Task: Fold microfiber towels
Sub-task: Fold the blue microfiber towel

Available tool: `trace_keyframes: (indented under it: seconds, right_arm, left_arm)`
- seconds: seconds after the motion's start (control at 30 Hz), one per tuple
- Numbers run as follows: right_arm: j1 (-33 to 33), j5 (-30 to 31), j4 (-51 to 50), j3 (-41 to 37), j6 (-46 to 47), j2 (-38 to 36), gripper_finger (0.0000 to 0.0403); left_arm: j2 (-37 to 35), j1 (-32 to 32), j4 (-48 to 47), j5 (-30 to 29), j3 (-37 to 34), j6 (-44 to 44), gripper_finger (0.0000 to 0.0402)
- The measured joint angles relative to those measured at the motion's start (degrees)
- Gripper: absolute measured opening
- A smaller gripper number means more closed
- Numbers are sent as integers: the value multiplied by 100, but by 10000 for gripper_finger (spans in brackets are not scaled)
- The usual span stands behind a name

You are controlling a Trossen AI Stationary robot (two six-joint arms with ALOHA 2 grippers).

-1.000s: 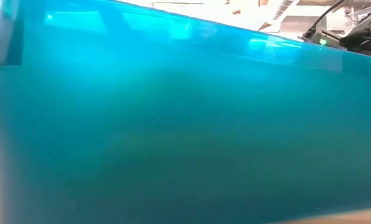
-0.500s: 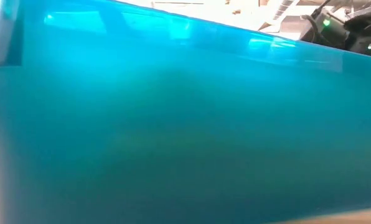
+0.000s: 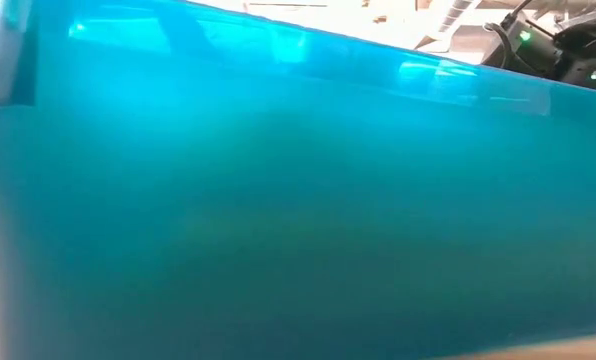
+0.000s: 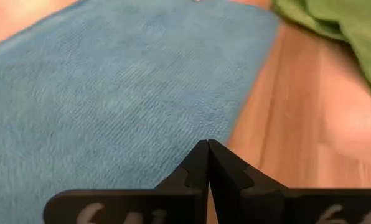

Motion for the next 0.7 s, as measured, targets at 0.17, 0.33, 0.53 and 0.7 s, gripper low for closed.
trace_keyframes:
  seconds: [0.17, 0.33, 0.53, 0.7]
  right_arm:
    - [0, 1, -42, 4, 36, 1, 63]
    - [4, -225, 25, 4, 11, -49, 63]
    - [2, -286, 60, 9, -351, -139, 65]
    - [0, -625, -87, -34, -502, -2, 98]
  left_arm:
    - [95, -30, -303, -14, 219, 253, 0]
    - [86, -17, -457, -76, 221, 450, 0]
    - [86, -15, -498, -61, 217, 342, 0]
    - [86, -13, -519, -61, 215, 328, 0]
